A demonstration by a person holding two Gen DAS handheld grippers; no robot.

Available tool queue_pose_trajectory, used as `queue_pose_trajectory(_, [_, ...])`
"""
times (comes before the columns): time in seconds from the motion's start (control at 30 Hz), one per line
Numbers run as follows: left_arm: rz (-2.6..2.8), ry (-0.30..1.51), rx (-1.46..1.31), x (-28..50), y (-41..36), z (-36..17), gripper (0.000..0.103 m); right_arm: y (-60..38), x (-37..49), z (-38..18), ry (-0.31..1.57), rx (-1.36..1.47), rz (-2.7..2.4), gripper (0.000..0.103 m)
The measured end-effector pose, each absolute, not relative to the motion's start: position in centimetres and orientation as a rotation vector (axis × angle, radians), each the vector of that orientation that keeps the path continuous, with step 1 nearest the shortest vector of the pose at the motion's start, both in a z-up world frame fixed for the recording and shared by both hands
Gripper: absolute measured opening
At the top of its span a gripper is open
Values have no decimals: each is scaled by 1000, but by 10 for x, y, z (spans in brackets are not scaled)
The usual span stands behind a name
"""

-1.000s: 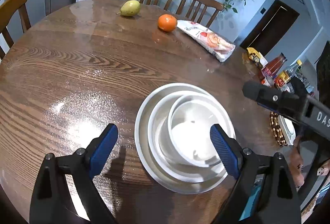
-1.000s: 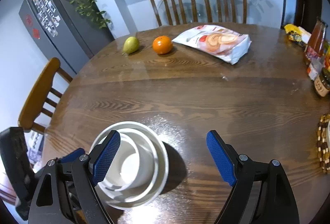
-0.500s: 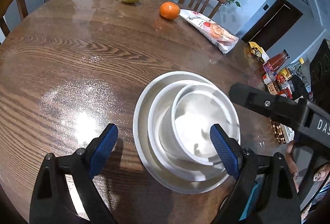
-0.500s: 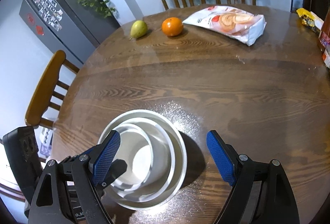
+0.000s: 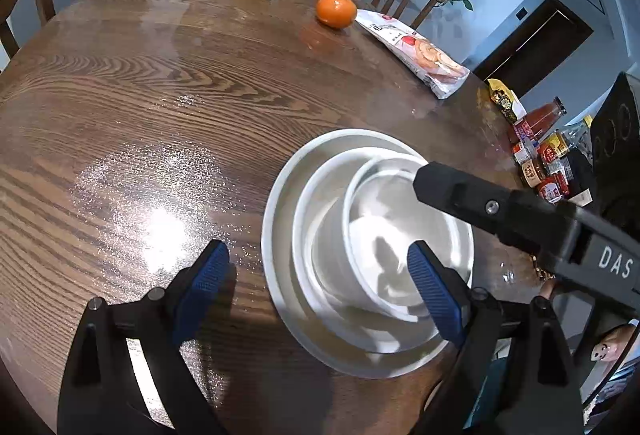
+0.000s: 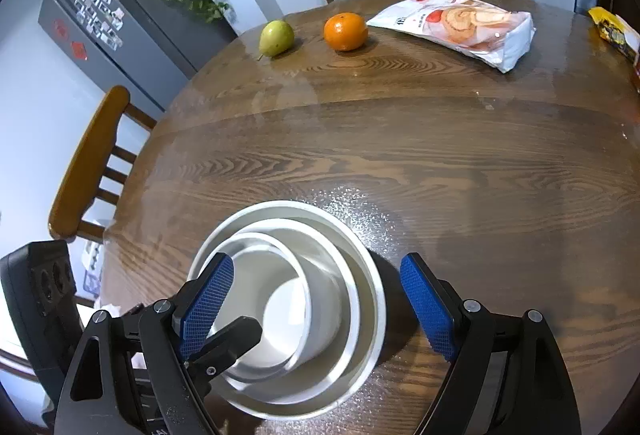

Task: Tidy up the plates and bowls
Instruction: 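Withdraw the right tool and bring both tools to the bowl stack's rim, then grip the rim of the white bowl stack with both tools from opposite sides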

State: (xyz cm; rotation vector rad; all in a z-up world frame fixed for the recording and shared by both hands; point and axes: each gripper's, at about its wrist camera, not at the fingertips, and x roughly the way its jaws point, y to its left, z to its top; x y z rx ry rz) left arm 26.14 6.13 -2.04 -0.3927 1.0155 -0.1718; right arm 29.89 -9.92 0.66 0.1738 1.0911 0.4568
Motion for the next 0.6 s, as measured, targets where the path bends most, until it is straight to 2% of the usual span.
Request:
queue_pose_trajectory(0.33, [-173, 1009, -380, 262, 58, -21, 89, -86, 298, 4, 1070, 118, 483, 86])
queue_pose_trajectory(0.6, [-182, 1017, -362, 262, 53, -24, 88, -85, 301, -8, 1139, 114, 515, 86])
